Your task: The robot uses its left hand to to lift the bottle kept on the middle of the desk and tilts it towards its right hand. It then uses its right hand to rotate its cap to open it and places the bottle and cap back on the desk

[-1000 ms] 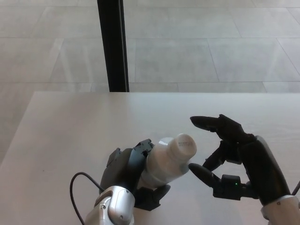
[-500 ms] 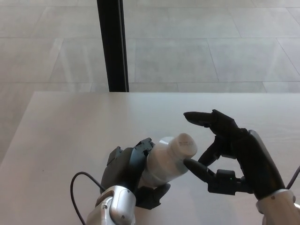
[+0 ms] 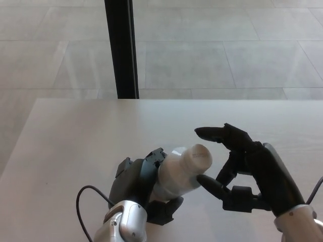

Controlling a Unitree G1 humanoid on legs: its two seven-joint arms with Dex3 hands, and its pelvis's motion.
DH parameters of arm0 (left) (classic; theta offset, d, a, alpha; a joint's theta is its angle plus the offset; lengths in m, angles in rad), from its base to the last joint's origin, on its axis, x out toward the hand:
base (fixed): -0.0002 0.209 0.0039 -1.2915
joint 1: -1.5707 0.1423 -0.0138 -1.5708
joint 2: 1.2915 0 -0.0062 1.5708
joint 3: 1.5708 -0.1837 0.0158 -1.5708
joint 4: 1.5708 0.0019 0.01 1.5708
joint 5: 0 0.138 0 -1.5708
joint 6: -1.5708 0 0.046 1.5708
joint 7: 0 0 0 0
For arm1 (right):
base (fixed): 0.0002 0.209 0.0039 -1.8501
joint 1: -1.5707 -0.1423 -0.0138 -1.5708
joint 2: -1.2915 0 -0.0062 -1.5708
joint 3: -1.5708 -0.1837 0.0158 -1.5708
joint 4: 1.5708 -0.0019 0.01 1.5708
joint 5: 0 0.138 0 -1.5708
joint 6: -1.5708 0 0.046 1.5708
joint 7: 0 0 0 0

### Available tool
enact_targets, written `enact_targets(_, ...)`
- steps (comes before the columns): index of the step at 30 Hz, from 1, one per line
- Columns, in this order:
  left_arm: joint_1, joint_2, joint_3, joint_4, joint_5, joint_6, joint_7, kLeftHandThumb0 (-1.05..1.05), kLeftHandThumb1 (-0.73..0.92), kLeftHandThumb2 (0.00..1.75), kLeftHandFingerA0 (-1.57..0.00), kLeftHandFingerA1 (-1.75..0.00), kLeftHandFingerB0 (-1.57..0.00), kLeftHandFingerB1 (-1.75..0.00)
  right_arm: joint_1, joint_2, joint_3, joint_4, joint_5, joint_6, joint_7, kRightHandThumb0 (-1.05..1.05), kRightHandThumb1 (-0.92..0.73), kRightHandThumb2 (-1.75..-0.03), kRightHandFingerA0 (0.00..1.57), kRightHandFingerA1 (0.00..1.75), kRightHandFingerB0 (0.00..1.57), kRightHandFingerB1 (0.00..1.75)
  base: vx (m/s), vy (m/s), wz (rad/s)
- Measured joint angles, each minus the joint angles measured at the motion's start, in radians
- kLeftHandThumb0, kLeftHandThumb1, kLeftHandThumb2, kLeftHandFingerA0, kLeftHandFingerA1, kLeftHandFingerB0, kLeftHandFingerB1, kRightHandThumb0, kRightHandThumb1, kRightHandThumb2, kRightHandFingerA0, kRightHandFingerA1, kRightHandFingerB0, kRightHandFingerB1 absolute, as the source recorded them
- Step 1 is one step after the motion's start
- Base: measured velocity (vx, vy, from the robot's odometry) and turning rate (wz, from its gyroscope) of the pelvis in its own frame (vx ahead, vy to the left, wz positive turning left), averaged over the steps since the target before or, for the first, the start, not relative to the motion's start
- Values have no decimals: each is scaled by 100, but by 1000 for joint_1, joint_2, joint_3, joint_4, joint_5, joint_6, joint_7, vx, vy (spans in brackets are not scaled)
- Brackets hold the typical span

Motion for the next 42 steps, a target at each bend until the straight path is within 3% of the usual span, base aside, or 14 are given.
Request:
enact_targets(1,0,-2,0,2,1,-3,2,4,71,108,-84,-166,-68,-119,0,1,0,0,0,3,1,-40,-62,-60,94,130,48,48,0,0,0)
enact_targets(2,1,-3,0,2,2,-4,3,4,65,122,-94,-108,-77,-93,0,2,0,0,0,5,2,-38,-64,-60,94,132,49,49,0,0,0)
enact_targets(10,6,-11,-2,18,5,-22,15,3,64,120,-94,-108,-78,-93,0,23,-3,2,9,8,9,-38,-68,-64,95,138,52,53,0,0,0)
enact_targets(11,6,-13,-2,19,6,-22,17,7,70,106,-68,-168,-67,-124,0,24,-3,4,10,8,9,-39,-68,-64,95,138,52,53,0,0,0)
enact_targets(13,8,-15,-2,19,8,-22,18,6,71,104,-69,-170,-67,-122,0,25,-3,6,11,8,9,-41,-68,-65,95,138,51,53,0,0,0)
enact_targets(14,9,-14,-2,19,10,-23,19,3,65,121,-94,-108,-79,-94,0,25,-2,7,10,8,9,-39,-68,-64,94,139,51,52,0,0,0)
enact_targets(15,11,-14,-1,20,11,-26,19,3,65,121,-94,-108,-79,-94,0,26,-2,7,11,8,9,-39,-68,-64,94,139,51,52,0,0,0)
enact_targets(16,13,-13,-1,21,13,-30,20,4,68,112,-82,-168,-70,-129,0,28,-2,7,12,8,9,-38,-68,-64,94,140,51,52,0,0,0)
enact_targets(19,18,-15,2,23,16,-39,24,4,65,122,-86,-102,-69,-87,1,29,-1,7,12,8,9,-37,-67,-67,96,139,51,53,0,0,0)
enact_targets(22,20,-18,5,26,22,-44,26,8,68,108,-70,-175,-64,-139,2,27,-4,8,13,8,10,-33,-66,-66,100,142,51,54,0,0,0)
enact_targets(29,19,-19,14,32,26,-44,27,3,70,99,-95,-170,-75,-137,12,22,-18,8,17,7,11,-32,-66,-66,98,144,51,52,0,0,0)
enact_targets(31,19,-22,15,32,26,-44,28,8,68,105,-72,-175,-66,-144,16,22,-22,8,19,7,12,-33,-65,-67,98,145,50,54,0,0,0)
enact_targets(38,26,-32,24,38,27,-56,42,3,65,127,-99,-175,-82,-148,24,18,-26,11,22,7,15,-37,-66,-62,96,142,49,50,0,0,0)
enact_targets(42,41,-40,40,42,25,-88,63,8,63,123,-81,-175,-71,-164,35,13,-27,17,21,3,15,-38,-67,-60,97,138,48,48,0,0,0)
